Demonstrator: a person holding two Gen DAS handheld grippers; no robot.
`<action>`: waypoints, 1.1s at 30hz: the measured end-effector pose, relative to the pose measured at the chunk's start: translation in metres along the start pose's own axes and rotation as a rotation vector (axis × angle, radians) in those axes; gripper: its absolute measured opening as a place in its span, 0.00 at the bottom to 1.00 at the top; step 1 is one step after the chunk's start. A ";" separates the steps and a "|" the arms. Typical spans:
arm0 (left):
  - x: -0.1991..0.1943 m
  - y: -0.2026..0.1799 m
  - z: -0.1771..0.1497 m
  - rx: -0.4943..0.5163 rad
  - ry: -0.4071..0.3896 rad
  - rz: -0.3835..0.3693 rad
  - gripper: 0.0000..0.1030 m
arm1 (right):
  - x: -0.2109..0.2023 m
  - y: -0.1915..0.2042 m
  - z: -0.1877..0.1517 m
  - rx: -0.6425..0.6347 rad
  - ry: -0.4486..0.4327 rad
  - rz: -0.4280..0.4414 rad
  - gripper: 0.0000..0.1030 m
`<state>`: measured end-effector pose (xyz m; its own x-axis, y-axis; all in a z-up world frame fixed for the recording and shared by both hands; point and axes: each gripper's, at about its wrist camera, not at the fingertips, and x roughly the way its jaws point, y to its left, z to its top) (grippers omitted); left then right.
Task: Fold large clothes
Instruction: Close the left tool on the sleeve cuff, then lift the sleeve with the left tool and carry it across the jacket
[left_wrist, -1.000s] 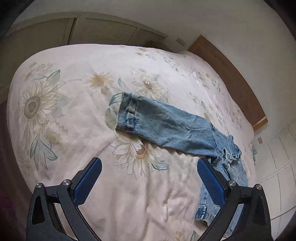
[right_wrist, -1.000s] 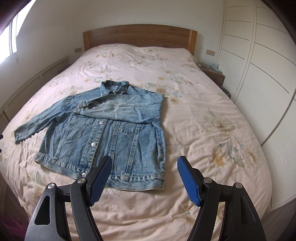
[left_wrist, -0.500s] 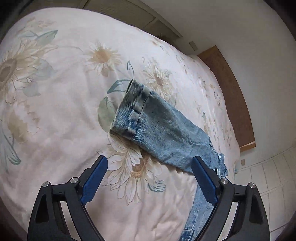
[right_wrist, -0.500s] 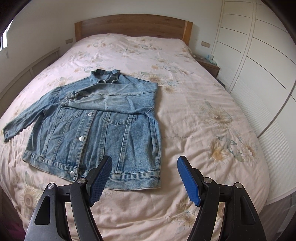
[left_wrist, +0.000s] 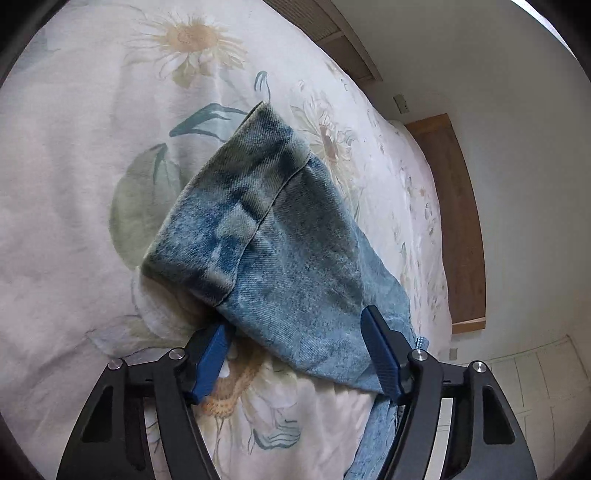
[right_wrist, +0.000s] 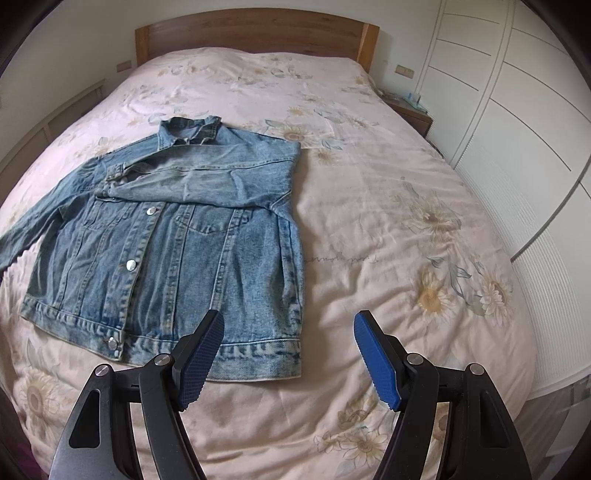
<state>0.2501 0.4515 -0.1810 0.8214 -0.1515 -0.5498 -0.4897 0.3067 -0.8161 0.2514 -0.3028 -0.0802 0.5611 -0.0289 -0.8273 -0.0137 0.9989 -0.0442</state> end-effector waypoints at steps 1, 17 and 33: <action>0.003 0.001 0.002 -0.012 -0.006 -0.011 0.57 | 0.004 -0.001 0.001 0.001 0.006 -0.001 0.72; 0.012 -0.002 0.041 -0.123 -0.060 -0.096 0.04 | 0.041 -0.017 0.008 0.016 0.053 0.021 0.73; -0.009 -0.111 0.036 0.095 -0.047 -0.066 0.03 | 0.055 -0.056 -0.016 0.093 0.055 0.080 0.72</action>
<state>0.3079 0.4530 -0.0791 0.8648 -0.1311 -0.4846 -0.4060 0.3854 -0.8287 0.2698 -0.3610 -0.1320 0.5153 0.0516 -0.8555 0.0214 0.9971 0.0731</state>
